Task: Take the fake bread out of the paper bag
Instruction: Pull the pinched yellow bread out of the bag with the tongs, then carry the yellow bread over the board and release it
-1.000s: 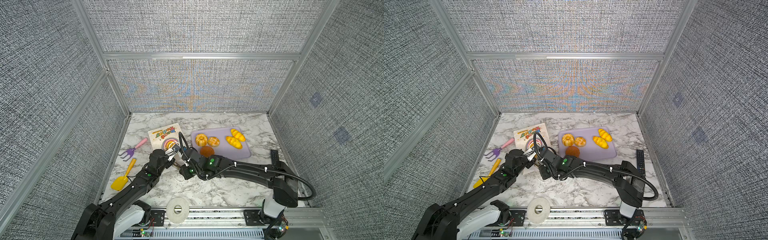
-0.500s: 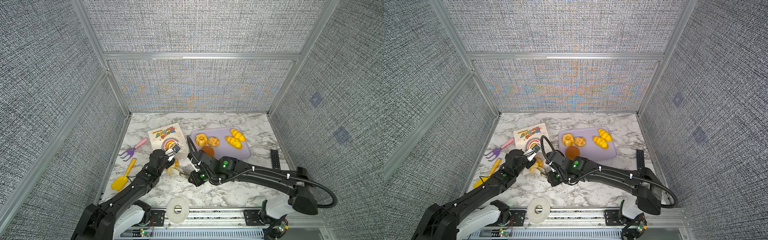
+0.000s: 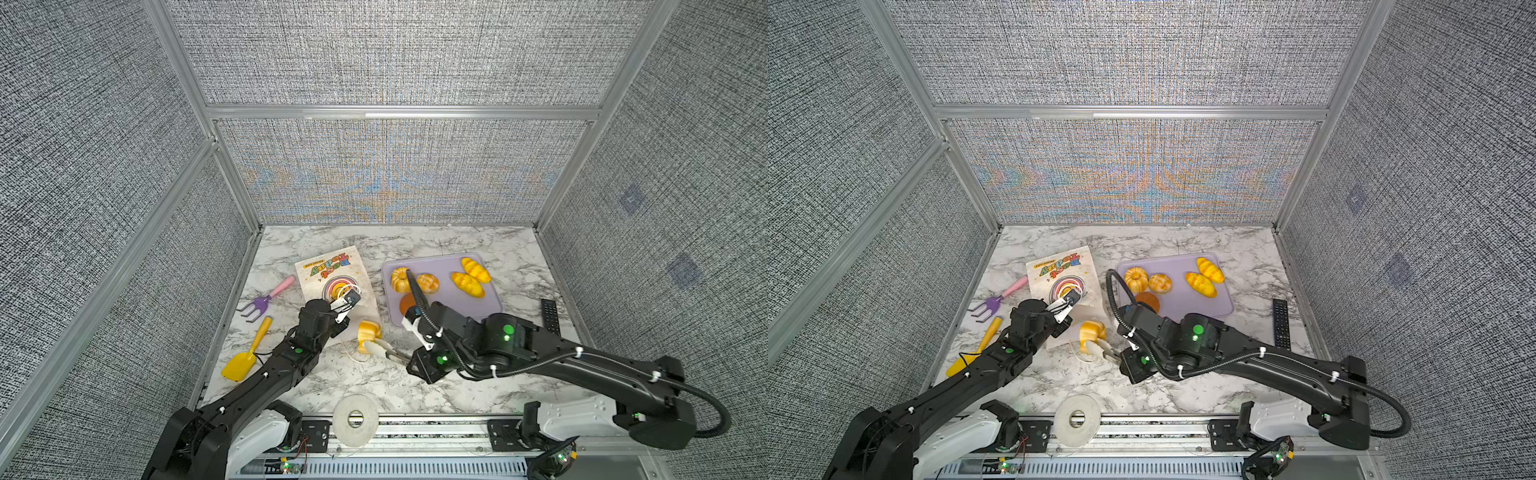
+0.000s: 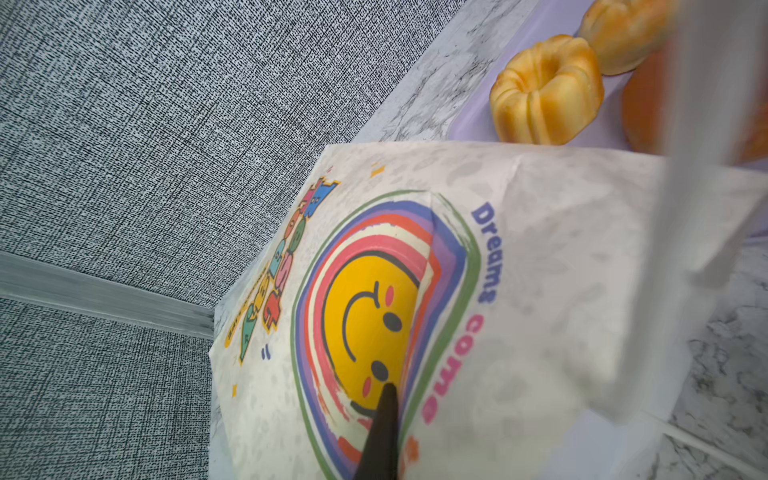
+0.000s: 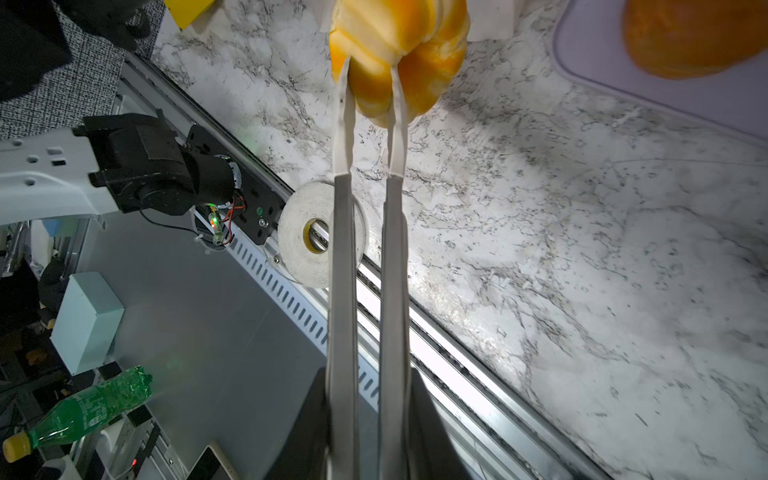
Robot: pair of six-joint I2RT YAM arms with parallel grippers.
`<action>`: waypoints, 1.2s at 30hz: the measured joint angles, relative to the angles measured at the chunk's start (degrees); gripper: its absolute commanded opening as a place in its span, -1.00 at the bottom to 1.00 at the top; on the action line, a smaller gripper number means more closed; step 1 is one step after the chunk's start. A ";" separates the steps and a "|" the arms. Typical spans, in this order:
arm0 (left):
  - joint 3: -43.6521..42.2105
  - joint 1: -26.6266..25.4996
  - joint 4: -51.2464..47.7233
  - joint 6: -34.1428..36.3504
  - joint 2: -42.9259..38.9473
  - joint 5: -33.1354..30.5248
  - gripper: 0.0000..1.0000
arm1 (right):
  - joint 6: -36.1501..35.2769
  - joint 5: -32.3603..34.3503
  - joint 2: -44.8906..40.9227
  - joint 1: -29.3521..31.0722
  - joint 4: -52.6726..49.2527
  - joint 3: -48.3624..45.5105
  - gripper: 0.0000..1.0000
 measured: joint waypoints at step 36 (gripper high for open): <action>-0.35 -0.11 -0.07 0.87 -0.68 0.24 -1.00 | -19.37 10.67 7.30 -33.99 -19.85 4.35 -1.00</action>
